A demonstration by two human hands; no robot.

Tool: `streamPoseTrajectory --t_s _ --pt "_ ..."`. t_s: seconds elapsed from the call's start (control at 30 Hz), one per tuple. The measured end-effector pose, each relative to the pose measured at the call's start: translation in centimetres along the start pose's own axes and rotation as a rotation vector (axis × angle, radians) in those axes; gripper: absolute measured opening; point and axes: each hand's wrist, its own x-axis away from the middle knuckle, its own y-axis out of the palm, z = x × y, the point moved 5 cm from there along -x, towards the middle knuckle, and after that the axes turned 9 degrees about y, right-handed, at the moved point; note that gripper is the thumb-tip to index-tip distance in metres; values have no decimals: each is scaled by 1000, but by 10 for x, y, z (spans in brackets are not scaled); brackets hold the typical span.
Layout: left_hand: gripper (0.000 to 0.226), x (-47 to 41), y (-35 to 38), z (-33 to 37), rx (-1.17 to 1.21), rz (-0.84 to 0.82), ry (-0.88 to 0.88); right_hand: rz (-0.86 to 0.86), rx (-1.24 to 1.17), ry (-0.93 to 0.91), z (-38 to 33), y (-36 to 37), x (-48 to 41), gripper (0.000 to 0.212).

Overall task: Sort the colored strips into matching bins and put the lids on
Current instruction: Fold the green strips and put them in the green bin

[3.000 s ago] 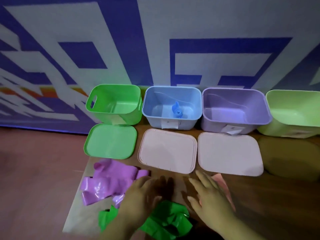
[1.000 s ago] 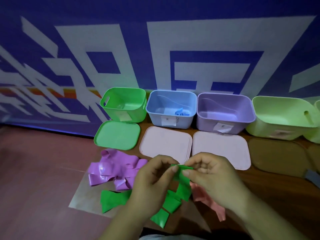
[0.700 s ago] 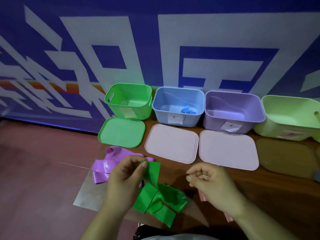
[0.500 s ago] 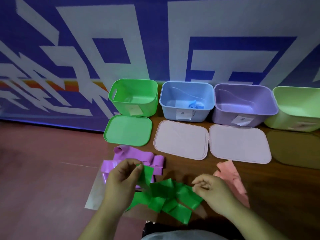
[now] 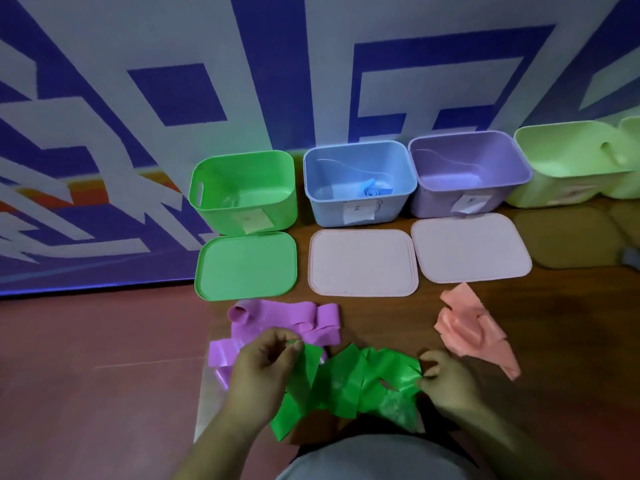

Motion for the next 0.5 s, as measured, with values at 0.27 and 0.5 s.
streamPoseTrajectory --t_s 0.27,0.5 --pt "16 -20 16 22 88 -105 77 13 -348 -100 -34 -57 40 30" --pt "19 -28 38 70 218 -171 200 66 -322 -245 -93 -133 82 22"
